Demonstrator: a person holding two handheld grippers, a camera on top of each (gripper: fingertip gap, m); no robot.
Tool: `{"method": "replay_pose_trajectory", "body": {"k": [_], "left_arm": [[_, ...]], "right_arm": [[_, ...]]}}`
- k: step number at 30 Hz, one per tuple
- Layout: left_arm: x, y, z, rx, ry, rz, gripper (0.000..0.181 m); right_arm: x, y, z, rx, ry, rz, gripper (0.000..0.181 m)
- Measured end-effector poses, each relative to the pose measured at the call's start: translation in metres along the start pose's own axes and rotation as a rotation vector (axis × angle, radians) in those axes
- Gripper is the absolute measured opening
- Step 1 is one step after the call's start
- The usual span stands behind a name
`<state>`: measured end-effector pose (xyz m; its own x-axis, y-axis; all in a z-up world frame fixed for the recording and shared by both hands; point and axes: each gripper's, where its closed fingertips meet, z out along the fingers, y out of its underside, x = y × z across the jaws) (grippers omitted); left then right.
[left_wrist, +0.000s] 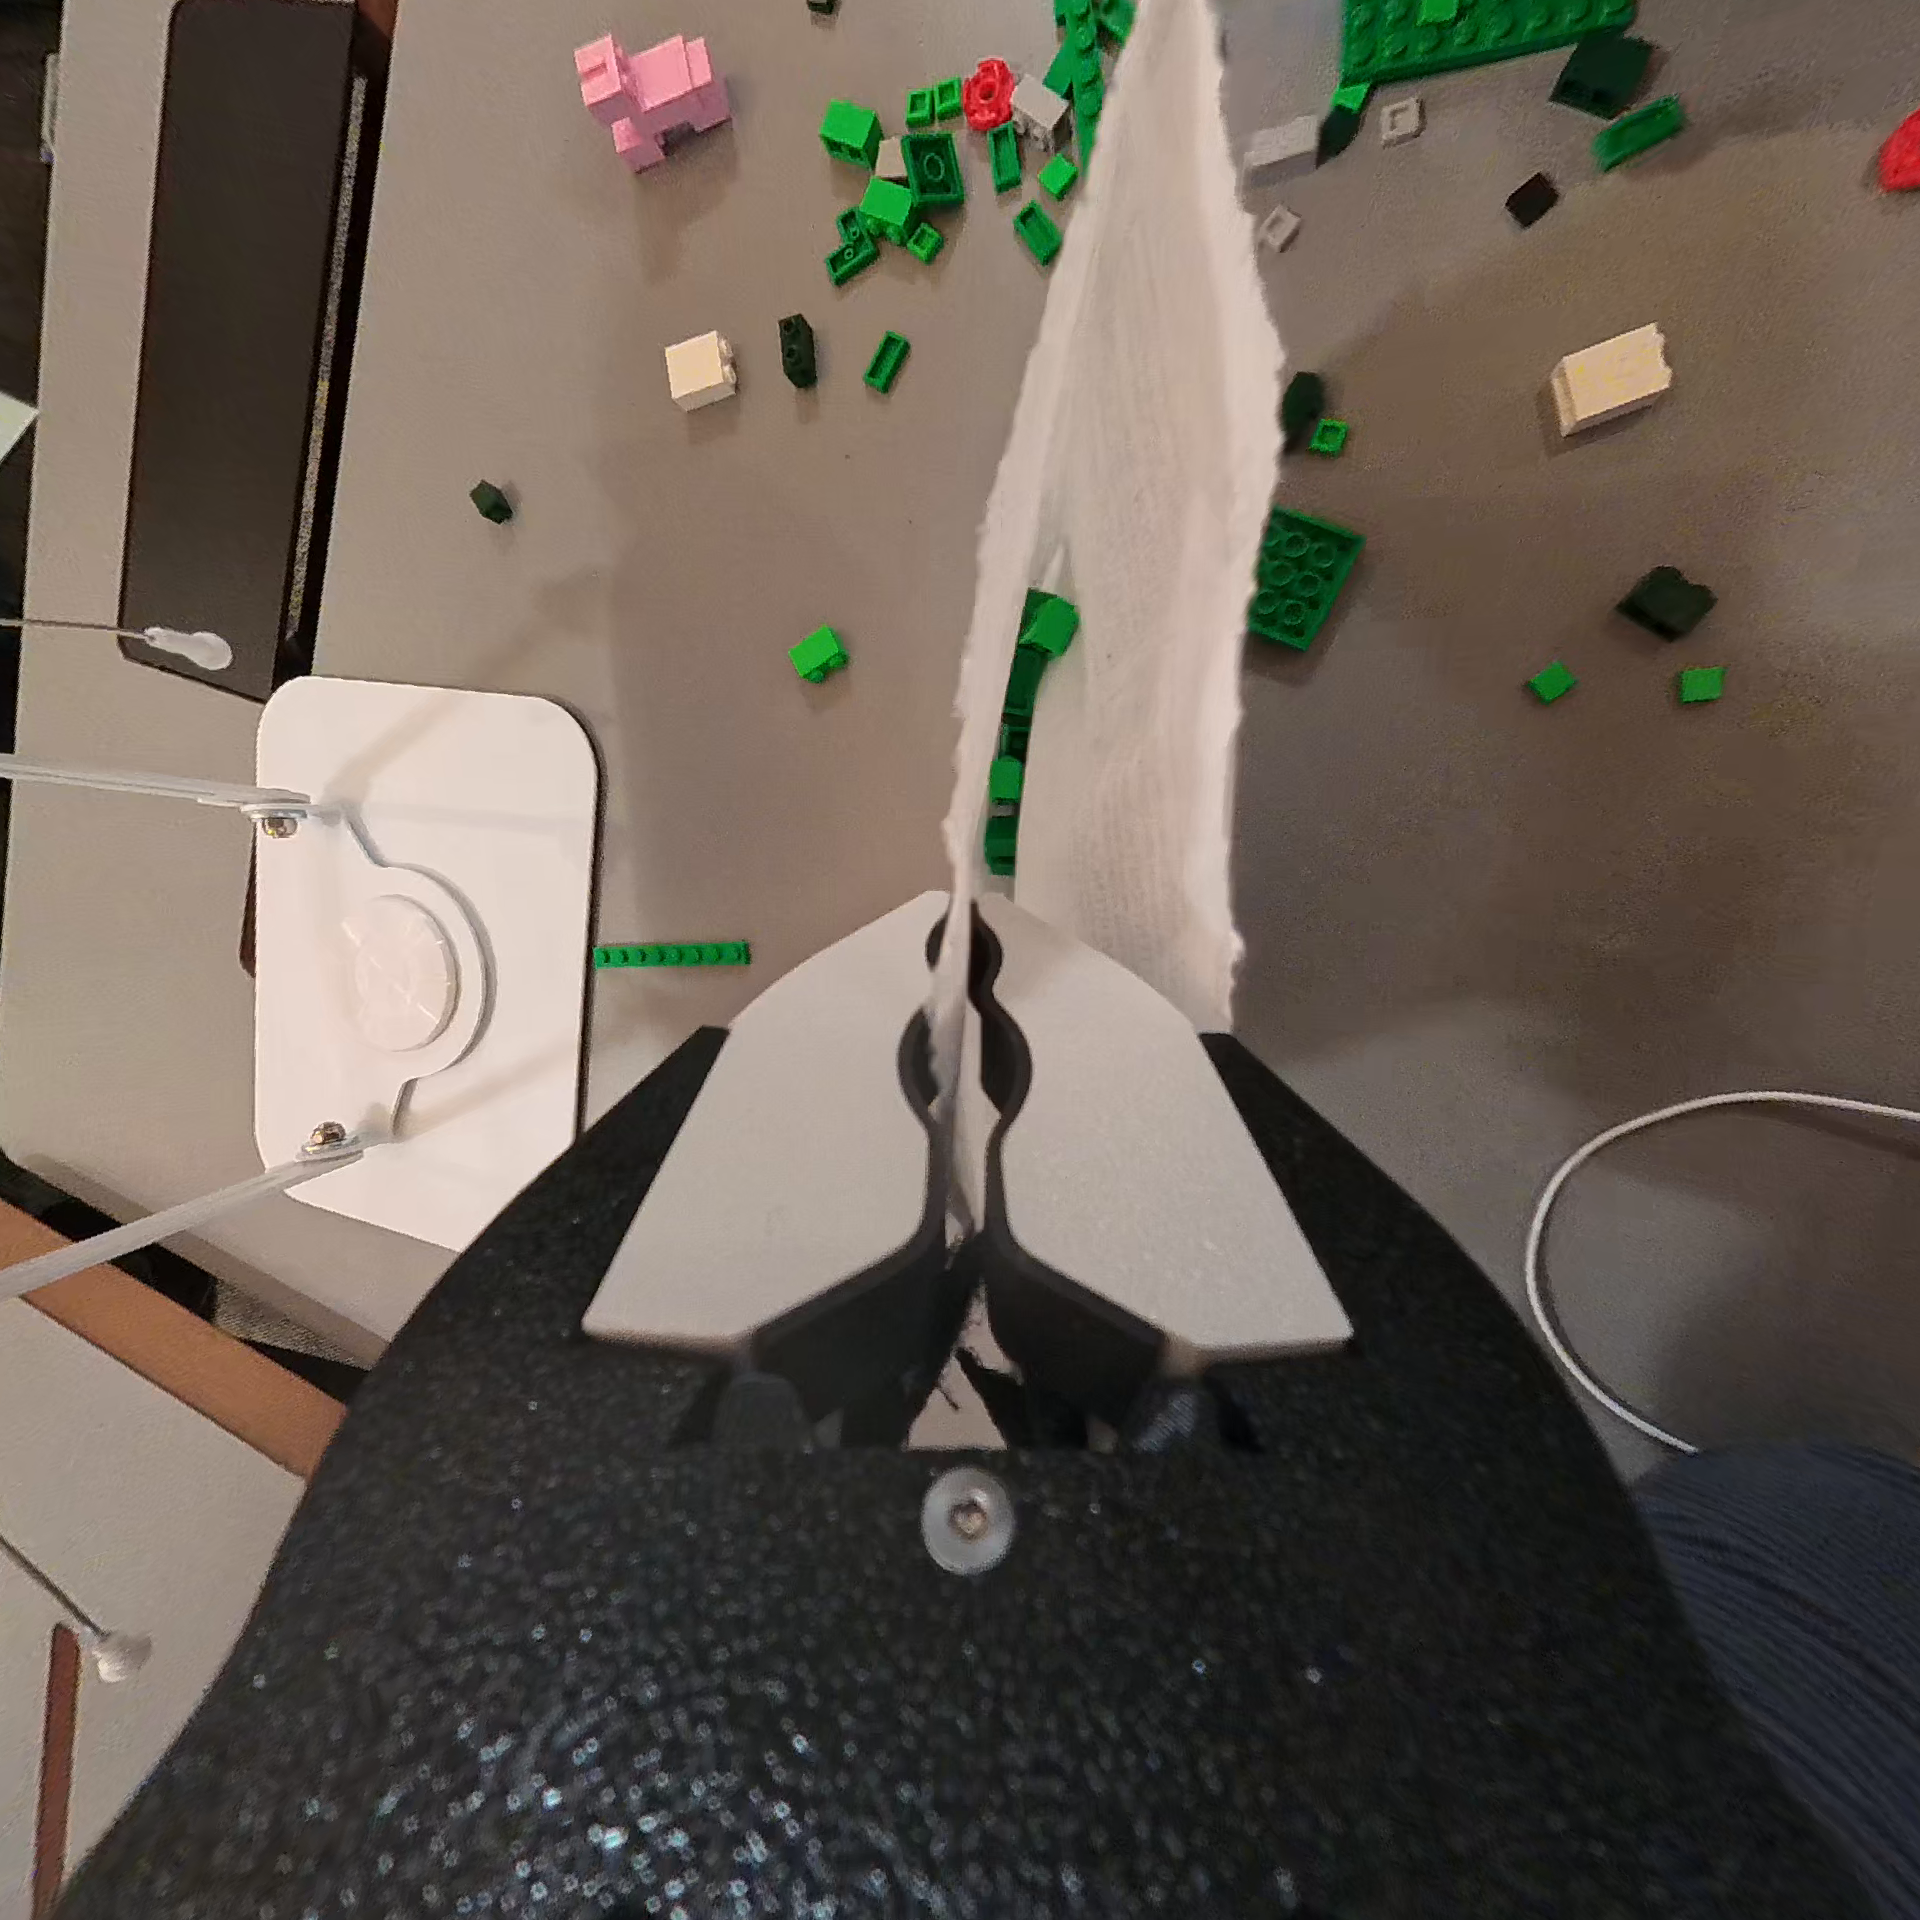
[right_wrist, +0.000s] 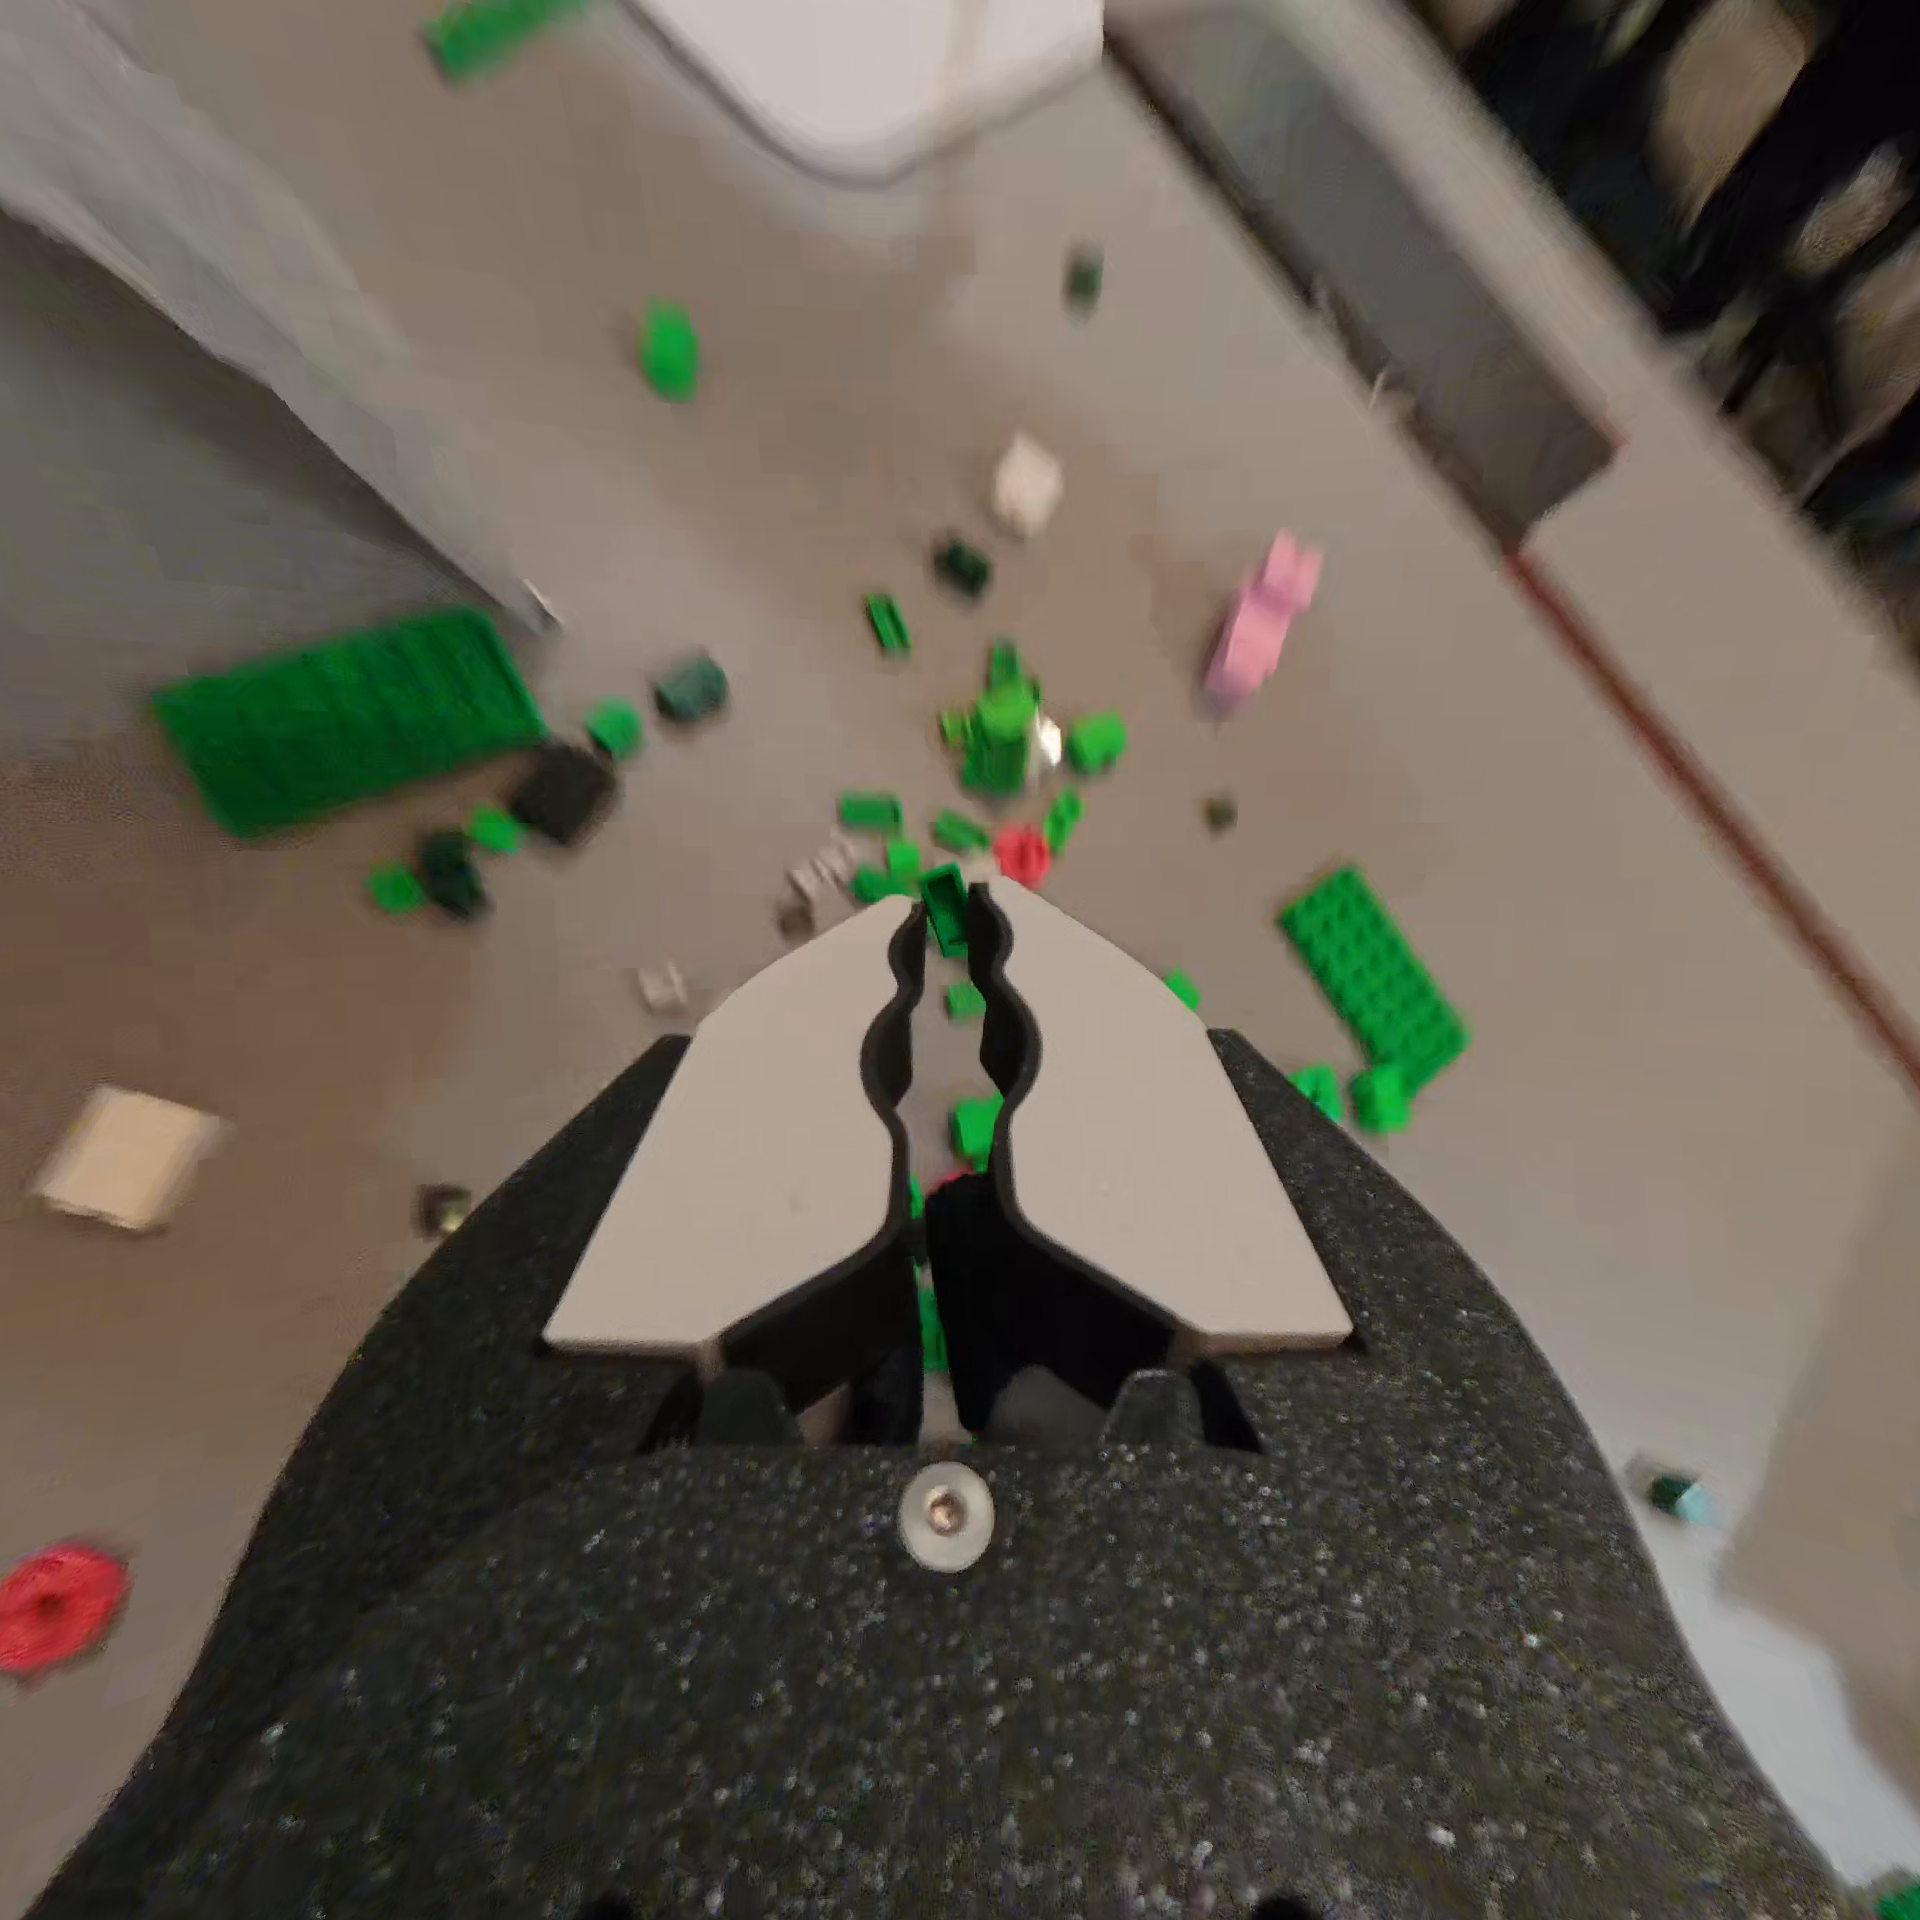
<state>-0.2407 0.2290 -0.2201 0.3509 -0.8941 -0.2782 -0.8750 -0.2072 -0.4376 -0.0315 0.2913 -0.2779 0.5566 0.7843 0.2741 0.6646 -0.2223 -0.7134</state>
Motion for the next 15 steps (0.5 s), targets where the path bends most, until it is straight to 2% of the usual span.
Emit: {"method": "replay_pose_trajectory", "body": {"k": [2,5,7,8,10,13,14,15], "left_arm": [[-0.003,0.001,0.002,-0.021,-0.021,0.001,0.000],[-0.004,0.000,0.005,-0.031,-0.027,0.013,0.000],[-0.002,-0.001,0.006,-0.033,-0.021,0.019,0.000],[-0.001,-0.001,0.006,-0.033,-0.020,0.022,0.000],[0.000,-0.002,0.006,-0.031,-0.018,0.026,0.000],[-0.001,0.000,0.005,-0.040,-0.026,0.019,0.000],[-0.002,0.001,0.005,-0.040,-0.028,0.015,0.000],[-0.004,0.002,0.004,-0.040,-0.034,0.010,0.000]], "right_arm": [[-0.014,-0.047,-0.022,0.151,0.042,-0.074,0.000],[-0.043,-0.111,-0.052,0.331,0.115,-0.147,0.000],[-0.059,-0.141,-0.065,0.422,0.168,-0.229,0.000],[-0.071,-0.153,-0.067,0.456,0.140,-0.256,0.000],[-0.089,-0.162,-0.064,0.449,0.072,-0.290,0.000],[-0.067,-0.152,-0.060,0.365,0.192,-0.334,0.000],[-0.067,-0.145,-0.058,0.351,0.153,-0.329,0.000],[-0.076,-0.135,-0.055,0.341,0.053,-0.322,0.000]]}}
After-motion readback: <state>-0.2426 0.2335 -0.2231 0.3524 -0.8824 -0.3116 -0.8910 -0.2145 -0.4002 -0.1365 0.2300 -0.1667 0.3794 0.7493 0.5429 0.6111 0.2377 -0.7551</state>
